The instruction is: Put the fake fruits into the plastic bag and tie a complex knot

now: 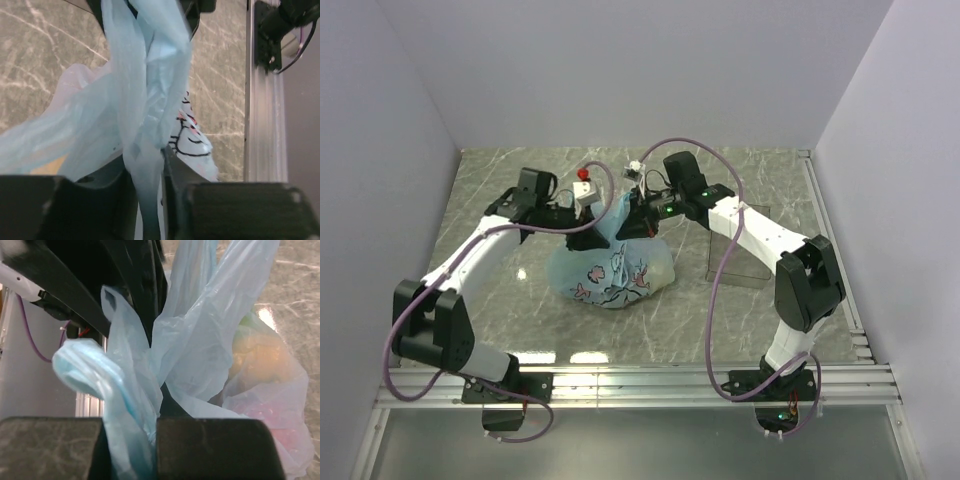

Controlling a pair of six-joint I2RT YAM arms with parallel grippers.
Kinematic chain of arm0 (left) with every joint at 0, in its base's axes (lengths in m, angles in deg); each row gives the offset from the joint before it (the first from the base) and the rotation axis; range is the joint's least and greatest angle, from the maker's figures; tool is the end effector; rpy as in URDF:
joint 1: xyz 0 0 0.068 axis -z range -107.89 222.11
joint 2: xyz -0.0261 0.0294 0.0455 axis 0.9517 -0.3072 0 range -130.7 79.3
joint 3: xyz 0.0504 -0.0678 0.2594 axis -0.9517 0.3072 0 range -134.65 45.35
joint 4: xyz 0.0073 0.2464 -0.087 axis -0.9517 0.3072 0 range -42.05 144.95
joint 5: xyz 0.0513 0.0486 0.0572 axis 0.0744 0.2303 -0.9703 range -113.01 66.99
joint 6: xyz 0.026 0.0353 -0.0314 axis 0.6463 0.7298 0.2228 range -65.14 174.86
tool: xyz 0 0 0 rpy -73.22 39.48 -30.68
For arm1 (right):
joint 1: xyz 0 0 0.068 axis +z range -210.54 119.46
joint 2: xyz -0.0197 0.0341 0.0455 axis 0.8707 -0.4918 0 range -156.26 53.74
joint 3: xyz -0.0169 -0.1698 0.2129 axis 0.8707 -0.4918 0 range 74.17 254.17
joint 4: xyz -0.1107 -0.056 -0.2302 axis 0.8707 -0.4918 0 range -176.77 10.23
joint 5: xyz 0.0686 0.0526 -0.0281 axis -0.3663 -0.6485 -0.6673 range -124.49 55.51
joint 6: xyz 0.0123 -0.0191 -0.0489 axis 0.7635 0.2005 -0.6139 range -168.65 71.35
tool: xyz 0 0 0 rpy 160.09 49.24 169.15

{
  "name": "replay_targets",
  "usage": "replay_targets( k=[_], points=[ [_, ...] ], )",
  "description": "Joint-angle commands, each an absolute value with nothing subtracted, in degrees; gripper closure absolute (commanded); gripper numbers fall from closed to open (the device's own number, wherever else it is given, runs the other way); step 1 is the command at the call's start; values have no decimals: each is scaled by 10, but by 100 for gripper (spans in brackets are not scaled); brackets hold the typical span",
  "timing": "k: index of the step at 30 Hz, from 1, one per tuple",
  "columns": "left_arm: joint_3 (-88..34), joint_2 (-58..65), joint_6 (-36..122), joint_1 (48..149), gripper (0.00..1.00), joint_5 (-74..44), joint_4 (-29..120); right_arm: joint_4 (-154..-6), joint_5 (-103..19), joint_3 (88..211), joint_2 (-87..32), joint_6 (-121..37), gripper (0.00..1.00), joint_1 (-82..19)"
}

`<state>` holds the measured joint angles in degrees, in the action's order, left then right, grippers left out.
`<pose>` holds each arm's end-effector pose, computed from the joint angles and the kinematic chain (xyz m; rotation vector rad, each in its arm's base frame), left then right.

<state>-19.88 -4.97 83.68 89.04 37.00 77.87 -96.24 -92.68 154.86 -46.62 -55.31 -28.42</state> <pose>0.2828 -0.1183 0.2838 1.2347 1.7586 -1.1249 0.3169 0.2348 0.2926 -1.2438 1.7650 1.3605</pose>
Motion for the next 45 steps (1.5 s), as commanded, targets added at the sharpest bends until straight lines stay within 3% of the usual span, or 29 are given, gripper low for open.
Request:
replay_targets(
  k=[1, 4, 5, 8, 11, 14, 25, 32, 42, 45],
  points=[
    [-208, 16, 799, 849, 71, 375, 778, -930, -921, 1552, -452, -555, 100, -284],
    [-264, 35, 788, 799, 69, 351, 813, -918, -933, 1541, -442, -563, 100, -284],
    [-305, 36, 782, 787, 62, 344, 833, -912, -936, 1539, -441, -563, 100, -285],
    [-355, 28, 742, 757, 56, 294, 839, -902, -943, 1532, -435, -573, 100, -285],
    [-353, 27, 728, 744, 43, 281, 828, -907, -948, 1526, -430, -594, 100, -285],
    [-352, 5, 710, 742, 38, 289, 820, -923, -952, 1529, -429, -619, 100, -285],
    [-360, -86, 631, 742, 38, 311, 763, -971, -963, 1541, -428, -694, 100, -283],
    [-333, -101, 595, 742, 68, 402, 780, -937, -958, 1532, -431, -671, 100, -285],
    [-362, -131, 597, 742, 61, 375, 819, -953, -954, 1531, -423, -701, 100, -285],
    [-375, -137, 600, 740, 52, 355, 840, -955, -951, 1528, -420, -706, 100, -284]
  ],
)
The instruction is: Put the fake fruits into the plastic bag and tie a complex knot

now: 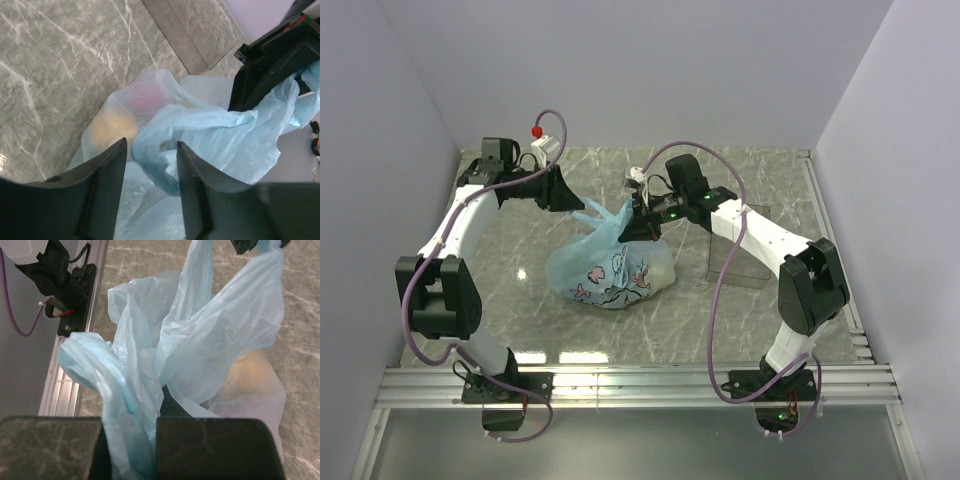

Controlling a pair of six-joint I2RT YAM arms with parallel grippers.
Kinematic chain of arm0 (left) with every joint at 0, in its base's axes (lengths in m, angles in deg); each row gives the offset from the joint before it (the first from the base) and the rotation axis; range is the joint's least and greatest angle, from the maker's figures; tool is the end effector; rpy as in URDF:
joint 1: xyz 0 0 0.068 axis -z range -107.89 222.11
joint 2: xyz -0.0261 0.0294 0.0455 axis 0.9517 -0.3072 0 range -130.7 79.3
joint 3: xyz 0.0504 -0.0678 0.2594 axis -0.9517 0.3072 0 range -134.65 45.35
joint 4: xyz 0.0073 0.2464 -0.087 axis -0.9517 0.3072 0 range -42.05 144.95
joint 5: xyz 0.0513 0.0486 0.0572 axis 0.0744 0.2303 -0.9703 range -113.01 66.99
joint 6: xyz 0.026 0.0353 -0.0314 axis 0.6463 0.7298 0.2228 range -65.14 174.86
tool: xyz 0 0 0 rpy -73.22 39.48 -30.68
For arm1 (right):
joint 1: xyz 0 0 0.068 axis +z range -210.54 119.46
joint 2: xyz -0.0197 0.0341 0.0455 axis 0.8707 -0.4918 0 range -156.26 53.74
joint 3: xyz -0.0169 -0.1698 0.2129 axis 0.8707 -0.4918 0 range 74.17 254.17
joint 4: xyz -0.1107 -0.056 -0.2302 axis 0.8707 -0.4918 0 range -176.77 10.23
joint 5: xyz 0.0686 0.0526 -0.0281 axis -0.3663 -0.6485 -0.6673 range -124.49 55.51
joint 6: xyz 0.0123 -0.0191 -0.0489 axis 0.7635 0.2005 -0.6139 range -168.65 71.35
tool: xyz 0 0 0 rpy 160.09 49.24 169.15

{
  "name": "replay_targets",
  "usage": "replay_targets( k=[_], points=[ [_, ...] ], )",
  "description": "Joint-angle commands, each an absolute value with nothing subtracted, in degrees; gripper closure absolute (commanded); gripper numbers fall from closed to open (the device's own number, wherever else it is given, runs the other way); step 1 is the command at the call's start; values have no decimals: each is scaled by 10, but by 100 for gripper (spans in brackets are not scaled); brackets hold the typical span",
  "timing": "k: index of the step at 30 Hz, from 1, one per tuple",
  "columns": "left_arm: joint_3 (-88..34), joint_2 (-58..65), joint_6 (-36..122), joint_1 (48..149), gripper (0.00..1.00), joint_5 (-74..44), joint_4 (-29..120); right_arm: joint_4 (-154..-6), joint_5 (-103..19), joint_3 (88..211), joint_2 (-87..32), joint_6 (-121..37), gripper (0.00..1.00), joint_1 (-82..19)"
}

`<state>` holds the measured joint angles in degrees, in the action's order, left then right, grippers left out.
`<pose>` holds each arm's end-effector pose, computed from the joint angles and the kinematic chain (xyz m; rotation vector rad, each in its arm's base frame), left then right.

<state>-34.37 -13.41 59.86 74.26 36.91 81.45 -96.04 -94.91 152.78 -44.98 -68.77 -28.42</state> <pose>0.3464 -0.0439 0.3140 0.6137 2.0676 -1.1904 0.3091 0.2307 0.2923 -1.4136 1.5419 1.2682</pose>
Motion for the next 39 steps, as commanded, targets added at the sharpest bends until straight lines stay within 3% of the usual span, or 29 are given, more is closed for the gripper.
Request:
replay_targets(
  k=[1, 4, 7, 9, 10, 13, 15, 19, 22, 25, 35, 39],
  points=[
    [-379, -137, 604, 740, 49, 352, 846, -957, -952, 1528, -420, -707, 100, -284],
    [-378, -133, 614, 740, 43, 334, 858, -959, -952, 1528, -418, -708, 100, -283],
    [-381, -133, 614, 736, 44, 340, 871, -959, -950, 1528, -419, -707, 100, -283],
    [-388, -136, 622, 735, 59, 370, 886, -959, -948, 1530, -421, -705, 100, -283],
    [-398, -137, 626, 733, 73, 381, 894, -956, -943, 1531, -422, -702, 100, -283],
    [-424, -136, 630, 728, 100, 427, 912, -947, -934, 1534, -433, -676, 100, -283],
    [-431, -116, 608, 727, 100, 435, 900, -914, -918, 1529, -439, -609, 100, -284],
    [-337, -21, 486, 746, 100, 412, 738, -858, -881, 1515, -448, -492, 100, -285],
    [-292, 33, 536, 797, 100, 380, 772, -841, -861, 1521, -465, -396, 100, -285],
    [-260, 59, 497, 879, 100, 248, 780, -816, -842, 1512, -464, -337, 100, -284],
    [-128, 31, 303, 1019, 99, 116, 710, -799, -745, 1502, -467, -186, 100, -284],
    [-113, 15, 292, 1101, 100, -11, 669, -777, -734, 1490, -462, -139, 100, -283]
  ],
)
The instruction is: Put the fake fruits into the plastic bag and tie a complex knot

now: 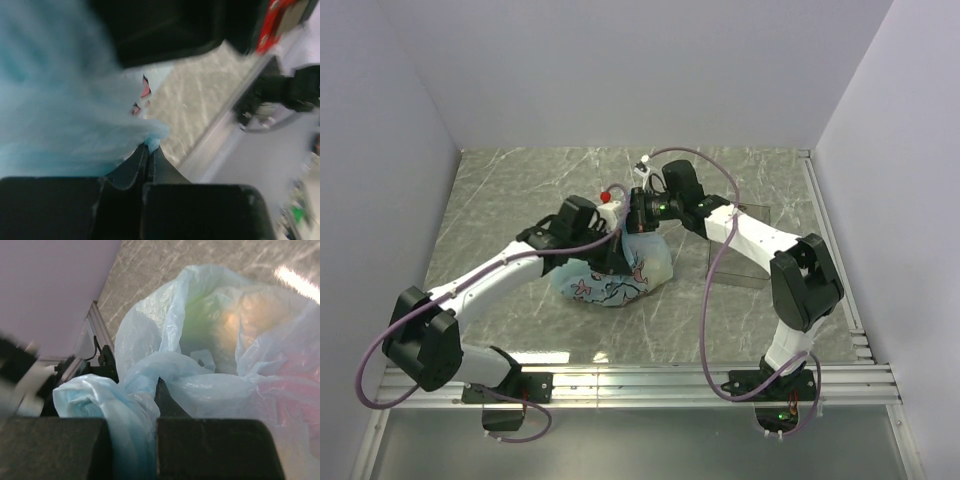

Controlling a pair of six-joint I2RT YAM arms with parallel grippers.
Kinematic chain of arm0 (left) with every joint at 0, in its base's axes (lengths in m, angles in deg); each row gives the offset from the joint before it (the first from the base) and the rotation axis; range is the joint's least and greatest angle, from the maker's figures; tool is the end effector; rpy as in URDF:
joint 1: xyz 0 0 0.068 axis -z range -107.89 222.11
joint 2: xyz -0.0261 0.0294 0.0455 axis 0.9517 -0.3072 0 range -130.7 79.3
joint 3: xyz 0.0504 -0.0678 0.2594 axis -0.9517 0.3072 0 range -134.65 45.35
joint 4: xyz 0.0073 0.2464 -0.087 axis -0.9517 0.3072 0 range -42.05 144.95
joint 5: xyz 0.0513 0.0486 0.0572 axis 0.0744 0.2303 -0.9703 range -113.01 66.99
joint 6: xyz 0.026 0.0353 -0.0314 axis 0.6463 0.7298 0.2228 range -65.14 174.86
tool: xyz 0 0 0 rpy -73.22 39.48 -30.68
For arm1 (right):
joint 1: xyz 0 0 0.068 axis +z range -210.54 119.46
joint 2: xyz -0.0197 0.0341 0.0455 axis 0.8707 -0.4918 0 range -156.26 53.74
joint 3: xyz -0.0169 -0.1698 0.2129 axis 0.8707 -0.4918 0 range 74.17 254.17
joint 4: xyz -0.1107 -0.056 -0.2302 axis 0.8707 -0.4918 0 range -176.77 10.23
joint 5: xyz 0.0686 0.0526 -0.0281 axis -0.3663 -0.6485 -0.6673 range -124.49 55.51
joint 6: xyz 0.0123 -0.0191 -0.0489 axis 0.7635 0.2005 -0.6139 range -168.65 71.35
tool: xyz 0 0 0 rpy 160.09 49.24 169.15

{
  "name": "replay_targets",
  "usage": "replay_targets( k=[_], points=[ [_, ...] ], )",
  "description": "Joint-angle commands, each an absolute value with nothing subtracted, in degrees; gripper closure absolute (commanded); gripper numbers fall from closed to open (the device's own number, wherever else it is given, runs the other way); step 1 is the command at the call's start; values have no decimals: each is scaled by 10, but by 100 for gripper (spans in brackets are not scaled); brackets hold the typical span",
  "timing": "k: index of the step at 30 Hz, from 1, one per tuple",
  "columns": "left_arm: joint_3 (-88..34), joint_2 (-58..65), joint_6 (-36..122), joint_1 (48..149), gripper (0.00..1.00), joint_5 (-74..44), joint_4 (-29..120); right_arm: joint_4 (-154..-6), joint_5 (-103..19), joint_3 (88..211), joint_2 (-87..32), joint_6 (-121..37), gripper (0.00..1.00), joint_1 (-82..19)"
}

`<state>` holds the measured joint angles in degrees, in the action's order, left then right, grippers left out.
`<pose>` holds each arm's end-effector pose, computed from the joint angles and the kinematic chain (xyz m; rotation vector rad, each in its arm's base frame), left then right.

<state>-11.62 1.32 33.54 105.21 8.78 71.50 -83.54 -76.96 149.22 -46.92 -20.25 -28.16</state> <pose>0.2322 -0.1738 0.2668 0.5443 2.4171 -1.0943 0.3274 0.2363 0.2720 -0.5741 2.1750 1.3841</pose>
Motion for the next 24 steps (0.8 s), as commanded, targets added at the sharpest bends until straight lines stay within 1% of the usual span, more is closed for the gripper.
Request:
replay_targets(
  k=[1, 5, 10, 11, 13, 19, 24],
  points=[
    [-114, -3, 286, 1105, 100, -77, 680, -774, -734, 1488, -458, -130, 100, -283],
    [-114, -29, 272, 1084, 100, -194, 698, -780, -731, 1456, -422, -131, 100, -285],
    [-122, -47, 247, 1031, 100, -261, 695, -774, -746, 1419, -396, -120, 100, -285],
    [-120, -46, 238, 1020, 100, -258, 675, -770, -749, 1411, -393, -117, 100, -285],
    [-113, -40, 225, 999, 100, -204, 648, -758, -767, 1404, -395, -105, 100, -283],
    [-89, -22, 211, 999, 100, -83, 578, -723, -796, 1403, -400, -79, 100, -278],
    [-62, -17, 169, 999, 100, -40, 522, -678, -810, 1386, -399, -42, 100, -271]
  ],
)
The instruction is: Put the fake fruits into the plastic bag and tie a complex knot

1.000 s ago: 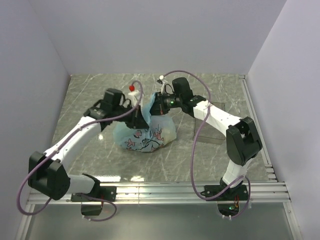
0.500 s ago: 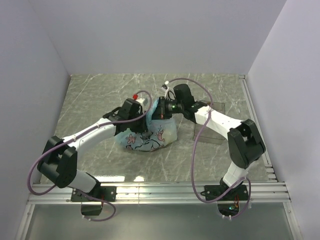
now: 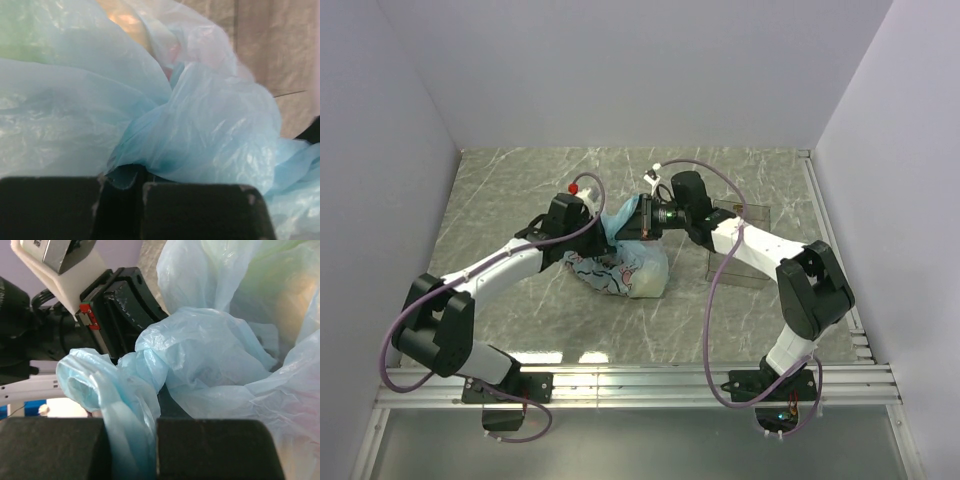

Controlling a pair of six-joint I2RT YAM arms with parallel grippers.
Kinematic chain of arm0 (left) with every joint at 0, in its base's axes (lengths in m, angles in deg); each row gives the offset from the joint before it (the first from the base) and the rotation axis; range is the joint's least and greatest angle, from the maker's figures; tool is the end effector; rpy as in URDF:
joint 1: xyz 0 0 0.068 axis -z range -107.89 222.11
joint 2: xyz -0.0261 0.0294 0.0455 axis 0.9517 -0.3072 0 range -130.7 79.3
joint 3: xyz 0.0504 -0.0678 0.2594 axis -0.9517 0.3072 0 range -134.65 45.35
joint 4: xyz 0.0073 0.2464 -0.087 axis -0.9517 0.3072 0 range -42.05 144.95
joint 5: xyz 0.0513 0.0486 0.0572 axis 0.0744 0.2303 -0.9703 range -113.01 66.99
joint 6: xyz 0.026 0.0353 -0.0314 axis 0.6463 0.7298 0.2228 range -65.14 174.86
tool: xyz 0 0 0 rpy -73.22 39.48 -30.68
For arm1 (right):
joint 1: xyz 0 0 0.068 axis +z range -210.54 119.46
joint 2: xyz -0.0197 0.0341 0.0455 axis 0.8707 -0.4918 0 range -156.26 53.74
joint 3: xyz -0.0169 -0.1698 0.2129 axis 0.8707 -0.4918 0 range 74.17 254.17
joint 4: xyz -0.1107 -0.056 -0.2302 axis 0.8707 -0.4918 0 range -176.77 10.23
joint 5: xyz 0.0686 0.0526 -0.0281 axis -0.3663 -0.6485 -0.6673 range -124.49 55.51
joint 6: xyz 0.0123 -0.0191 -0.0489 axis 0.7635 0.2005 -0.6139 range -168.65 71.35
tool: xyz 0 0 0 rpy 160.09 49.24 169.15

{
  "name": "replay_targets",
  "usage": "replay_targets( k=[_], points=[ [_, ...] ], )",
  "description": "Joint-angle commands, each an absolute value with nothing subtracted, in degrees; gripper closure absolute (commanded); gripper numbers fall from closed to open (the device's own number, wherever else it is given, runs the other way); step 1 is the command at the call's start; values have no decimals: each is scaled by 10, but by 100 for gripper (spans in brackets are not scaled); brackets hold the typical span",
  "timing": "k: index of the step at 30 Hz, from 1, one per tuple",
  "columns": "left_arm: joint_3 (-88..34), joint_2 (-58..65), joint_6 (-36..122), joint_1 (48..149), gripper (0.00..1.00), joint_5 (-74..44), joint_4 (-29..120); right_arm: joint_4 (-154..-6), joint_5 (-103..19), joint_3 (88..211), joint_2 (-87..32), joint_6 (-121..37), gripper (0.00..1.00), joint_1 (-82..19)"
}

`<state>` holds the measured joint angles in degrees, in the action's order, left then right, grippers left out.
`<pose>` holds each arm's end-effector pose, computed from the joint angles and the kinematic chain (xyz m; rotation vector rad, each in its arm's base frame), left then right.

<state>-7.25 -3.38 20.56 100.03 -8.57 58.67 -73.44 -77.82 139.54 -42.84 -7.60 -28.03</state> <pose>0.2701 -0.1533 0.2336 0.0054 2.4049 -0.8285 0.3085 0.2258 0.2581 -0.3878 2.2079 1.5221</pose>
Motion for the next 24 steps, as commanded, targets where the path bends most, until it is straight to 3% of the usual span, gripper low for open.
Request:
replay_targets(
  k=[1, 13, 24],
  points=[
    [-56, -24, 149, 999, 100, -39, 499, -664, -810, 1383, -397, -30, 100, -269],
    [22, -60, 25, 996, 100, -43, 289, -654, -803, 1359, -380, -22, 100, -271],
    [-18, 55, 228, 945, 80, 14, 497, -690, -802, 1378, -392, -68, 100, -299]
  ],
)
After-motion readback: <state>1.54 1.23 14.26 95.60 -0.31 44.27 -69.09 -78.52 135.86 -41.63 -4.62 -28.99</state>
